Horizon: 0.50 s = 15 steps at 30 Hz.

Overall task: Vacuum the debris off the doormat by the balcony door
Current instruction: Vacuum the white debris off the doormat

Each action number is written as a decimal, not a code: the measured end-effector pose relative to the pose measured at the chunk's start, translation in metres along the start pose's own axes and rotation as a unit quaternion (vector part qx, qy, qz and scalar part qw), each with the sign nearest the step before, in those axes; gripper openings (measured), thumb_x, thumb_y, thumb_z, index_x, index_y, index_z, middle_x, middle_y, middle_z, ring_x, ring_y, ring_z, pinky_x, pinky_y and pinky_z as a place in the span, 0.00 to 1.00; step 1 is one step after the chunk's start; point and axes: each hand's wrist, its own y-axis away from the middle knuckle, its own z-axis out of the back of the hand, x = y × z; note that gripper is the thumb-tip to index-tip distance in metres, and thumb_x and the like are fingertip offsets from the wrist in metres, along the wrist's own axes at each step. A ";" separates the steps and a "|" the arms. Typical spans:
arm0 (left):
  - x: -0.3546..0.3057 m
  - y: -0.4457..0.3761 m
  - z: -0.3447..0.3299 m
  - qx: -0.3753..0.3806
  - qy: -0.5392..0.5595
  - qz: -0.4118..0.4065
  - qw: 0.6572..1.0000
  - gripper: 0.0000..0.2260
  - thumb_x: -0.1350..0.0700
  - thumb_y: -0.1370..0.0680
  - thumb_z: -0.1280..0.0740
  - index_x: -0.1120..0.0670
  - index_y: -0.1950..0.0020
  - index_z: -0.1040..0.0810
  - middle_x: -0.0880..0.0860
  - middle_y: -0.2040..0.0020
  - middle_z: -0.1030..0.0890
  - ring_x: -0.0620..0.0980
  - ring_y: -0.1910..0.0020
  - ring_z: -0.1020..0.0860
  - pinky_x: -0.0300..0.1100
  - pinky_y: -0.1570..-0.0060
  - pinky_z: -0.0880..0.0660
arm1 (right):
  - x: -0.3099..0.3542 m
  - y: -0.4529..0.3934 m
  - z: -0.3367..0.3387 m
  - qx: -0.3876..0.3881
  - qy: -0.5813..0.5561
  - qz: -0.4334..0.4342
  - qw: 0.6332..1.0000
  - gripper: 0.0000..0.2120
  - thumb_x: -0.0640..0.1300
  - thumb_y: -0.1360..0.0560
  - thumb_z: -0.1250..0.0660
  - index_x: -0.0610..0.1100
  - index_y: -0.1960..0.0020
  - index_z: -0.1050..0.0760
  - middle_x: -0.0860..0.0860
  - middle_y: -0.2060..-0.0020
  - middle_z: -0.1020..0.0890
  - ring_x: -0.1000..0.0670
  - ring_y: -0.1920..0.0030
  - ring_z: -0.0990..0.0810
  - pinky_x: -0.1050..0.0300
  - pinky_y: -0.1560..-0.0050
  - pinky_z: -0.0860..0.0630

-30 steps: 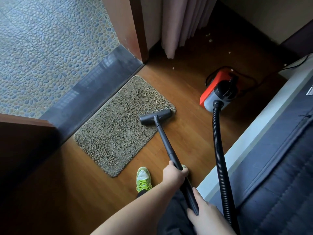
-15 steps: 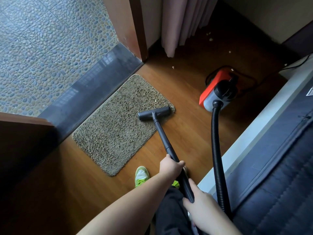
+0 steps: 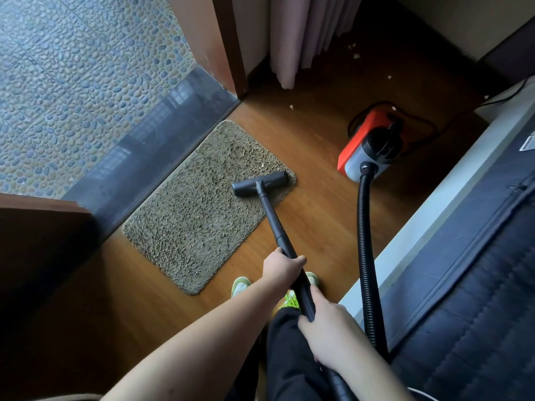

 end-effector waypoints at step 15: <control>-0.018 -0.017 0.023 -0.005 0.030 0.005 1.000 0.17 0.52 0.27 0.29 0.56 0.41 0.26 0.54 0.50 0.20 0.49 0.62 0.22 0.36 0.78 0.31 | 0.025 -0.020 0.004 -0.025 -0.008 0.006 1.000 0.25 0.49 0.24 0.43 0.48 0.28 0.40 0.47 0.47 0.22 0.42 0.53 0.17 0.48 0.52 0.19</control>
